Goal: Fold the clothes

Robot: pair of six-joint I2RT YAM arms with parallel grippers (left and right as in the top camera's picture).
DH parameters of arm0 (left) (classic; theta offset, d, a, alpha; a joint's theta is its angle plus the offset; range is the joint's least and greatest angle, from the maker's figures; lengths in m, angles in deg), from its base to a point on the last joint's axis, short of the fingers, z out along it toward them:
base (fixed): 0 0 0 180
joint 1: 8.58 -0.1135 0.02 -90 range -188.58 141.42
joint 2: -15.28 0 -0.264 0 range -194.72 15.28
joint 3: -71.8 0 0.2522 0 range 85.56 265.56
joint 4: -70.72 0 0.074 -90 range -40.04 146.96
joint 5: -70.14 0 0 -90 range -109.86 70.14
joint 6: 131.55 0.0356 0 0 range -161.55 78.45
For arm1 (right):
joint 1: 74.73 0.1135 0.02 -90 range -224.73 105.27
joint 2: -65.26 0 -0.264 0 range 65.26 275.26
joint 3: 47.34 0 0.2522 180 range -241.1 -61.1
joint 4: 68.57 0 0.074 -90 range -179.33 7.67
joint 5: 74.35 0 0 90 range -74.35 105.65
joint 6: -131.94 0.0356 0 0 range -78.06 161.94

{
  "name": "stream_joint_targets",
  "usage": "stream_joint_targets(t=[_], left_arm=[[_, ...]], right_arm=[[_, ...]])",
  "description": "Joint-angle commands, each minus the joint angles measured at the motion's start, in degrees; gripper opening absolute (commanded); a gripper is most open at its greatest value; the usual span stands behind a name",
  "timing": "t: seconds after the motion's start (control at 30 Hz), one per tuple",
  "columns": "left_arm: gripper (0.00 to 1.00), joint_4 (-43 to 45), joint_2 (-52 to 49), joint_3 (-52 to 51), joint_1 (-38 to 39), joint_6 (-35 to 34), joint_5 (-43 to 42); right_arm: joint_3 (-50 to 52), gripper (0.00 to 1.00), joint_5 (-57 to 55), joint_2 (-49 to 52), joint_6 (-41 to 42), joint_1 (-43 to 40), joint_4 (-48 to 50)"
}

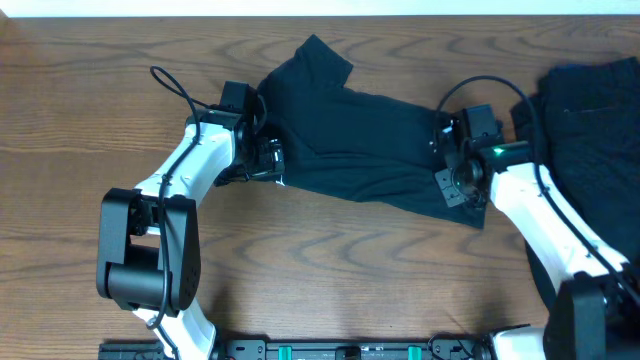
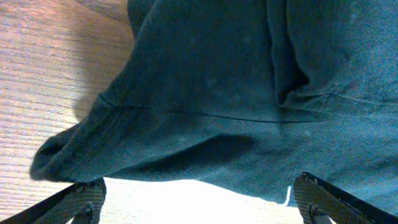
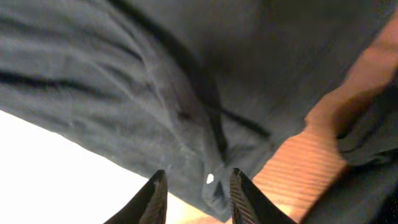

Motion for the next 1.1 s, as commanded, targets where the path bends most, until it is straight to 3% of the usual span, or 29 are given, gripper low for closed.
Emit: stream_joint_targets(t=[0.0,0.27,0.57,0.63,0.67,0.7,1.07], left_arm=[[0.98,0.0,-0.3,-0.3,-0.1,-0.1,0.5],[0.98,0.0,-0.3,-0.3,-0.1,-0.1,0.5],[0.98,0.0,-0.3,-0.3,-0.1,-0.1,0.5],[0.98,0.0,-0.3,-0.3,-0.1,-0.1,0.5],[0.98,0.0,-0.3,-0.3,-0.1,-0.1,0.5],[0.98,0.0,-0.3,-0.3,-0.1,-0.1,0.5],[0.98,0.0,-0.3,-0.3,-0.1,-0.1,0.5]], right_arm=[[0.5,0.30,0.2,1.8,1.1,-0.3,-0.4],[0.7,0.29,-3.1,5.4,1.1,-0.4,-0.7],[1.1,0.19,-8.0,7.1,4.1,-0.6,-0.4],[1.1,0.13,-8.1,7.1,4.1,-0.6,-0.3],[1.1,0.04,-8.2,7.1,4.1,-0.6,-0.3],[1.1,0.01,-8.4,7.1,4.1,-0.6,0.0],[1.1,0.01,-9.2,7.1,3.2,-3.6,7.0]])
